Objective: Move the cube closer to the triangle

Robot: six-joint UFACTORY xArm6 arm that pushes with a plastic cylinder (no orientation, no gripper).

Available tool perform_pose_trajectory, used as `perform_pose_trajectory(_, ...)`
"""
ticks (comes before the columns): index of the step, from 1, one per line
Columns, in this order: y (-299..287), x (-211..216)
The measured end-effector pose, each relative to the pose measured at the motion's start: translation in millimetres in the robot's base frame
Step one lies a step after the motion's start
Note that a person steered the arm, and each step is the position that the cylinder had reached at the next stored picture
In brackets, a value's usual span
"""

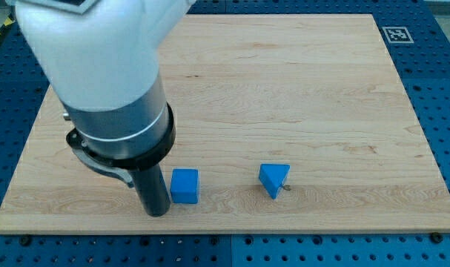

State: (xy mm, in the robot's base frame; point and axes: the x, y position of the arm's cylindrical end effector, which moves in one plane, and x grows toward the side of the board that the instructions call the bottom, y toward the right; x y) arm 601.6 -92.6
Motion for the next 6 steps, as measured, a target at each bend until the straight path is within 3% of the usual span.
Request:
perform_pose_trajectory(2, 3.9, -11.6)
perform_pose_trajectory(5, 75.7, -17.0)
perform_pose_trajectory(6, 68.3, -17.2)
